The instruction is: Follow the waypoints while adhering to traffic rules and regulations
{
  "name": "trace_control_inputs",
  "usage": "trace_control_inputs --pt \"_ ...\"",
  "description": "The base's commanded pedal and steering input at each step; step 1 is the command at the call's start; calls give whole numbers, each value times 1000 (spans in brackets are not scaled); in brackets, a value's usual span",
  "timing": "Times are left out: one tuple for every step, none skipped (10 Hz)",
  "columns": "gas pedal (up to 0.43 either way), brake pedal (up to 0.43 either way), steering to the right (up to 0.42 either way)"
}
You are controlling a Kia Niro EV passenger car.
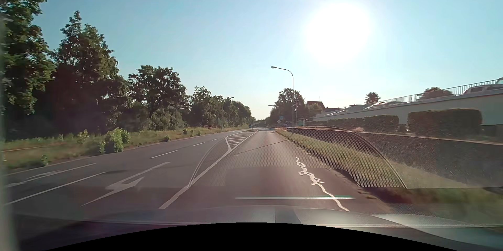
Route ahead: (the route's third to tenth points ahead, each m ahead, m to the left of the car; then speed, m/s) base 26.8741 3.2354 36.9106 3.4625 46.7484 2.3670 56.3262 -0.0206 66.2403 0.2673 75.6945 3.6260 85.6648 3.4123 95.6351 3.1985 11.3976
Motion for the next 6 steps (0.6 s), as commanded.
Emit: trace_control_inputs --pt "79 0 -4" --pt "79 0 -4" --pt "67 0 -4" --pt "67 0 -4" --pt "67 0 -4" --pt "67 0 -4"
